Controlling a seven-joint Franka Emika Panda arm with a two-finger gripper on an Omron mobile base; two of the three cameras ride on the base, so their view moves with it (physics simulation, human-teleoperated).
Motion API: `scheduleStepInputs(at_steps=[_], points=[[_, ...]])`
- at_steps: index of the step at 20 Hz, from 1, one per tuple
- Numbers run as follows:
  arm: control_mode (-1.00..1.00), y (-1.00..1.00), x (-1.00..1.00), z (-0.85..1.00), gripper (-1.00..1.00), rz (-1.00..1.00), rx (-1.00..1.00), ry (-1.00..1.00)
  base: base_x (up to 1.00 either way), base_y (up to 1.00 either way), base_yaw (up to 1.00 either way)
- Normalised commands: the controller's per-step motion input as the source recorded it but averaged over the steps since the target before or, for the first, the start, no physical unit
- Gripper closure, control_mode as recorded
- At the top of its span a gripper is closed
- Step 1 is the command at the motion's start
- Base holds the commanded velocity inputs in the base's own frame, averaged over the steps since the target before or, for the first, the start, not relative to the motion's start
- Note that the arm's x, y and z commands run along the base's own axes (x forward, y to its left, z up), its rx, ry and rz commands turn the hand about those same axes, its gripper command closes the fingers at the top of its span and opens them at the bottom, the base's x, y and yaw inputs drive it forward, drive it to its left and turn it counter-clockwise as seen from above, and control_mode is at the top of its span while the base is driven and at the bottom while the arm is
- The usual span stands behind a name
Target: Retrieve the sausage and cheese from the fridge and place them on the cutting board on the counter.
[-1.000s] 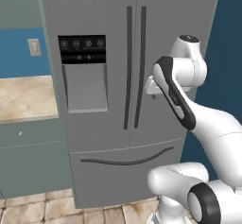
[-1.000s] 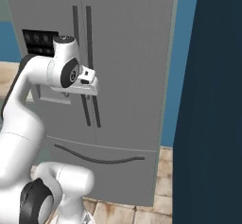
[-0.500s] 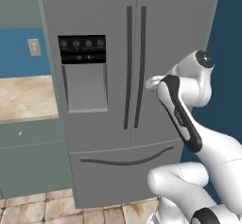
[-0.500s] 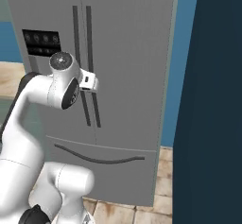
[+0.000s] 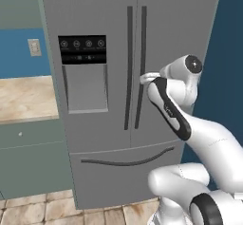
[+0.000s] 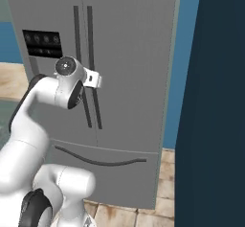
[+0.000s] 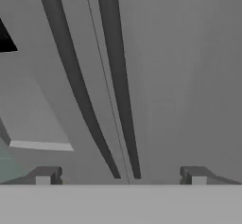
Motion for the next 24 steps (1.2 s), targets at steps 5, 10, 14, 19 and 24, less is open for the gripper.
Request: scheduleStepInputs(at_steps=[5,10,14,19,24], points=[[-1.00,0.02,0.75,0.00,-1.00,-0.02,0.00,0.00,0.00,0.00,0.00],[-1.00,0.09,0.73,0.00,-1.00,-0.03,0.01,0.00,0.00,0.00,0.00],[-1.00,0.00,0.50,-0.03,-1.00,-0.01,0.07,-0.08,0.00,0.00,0.00],[-1.00,0.00,0.50,-0.01,-1.00,0.00,0.11,-0.17,0.00,0.00,0.00],[-1.00,0.02,0.64,-0.07,-1.00,0.00,0.09,-0.10,0.00,0.00,0.00]])
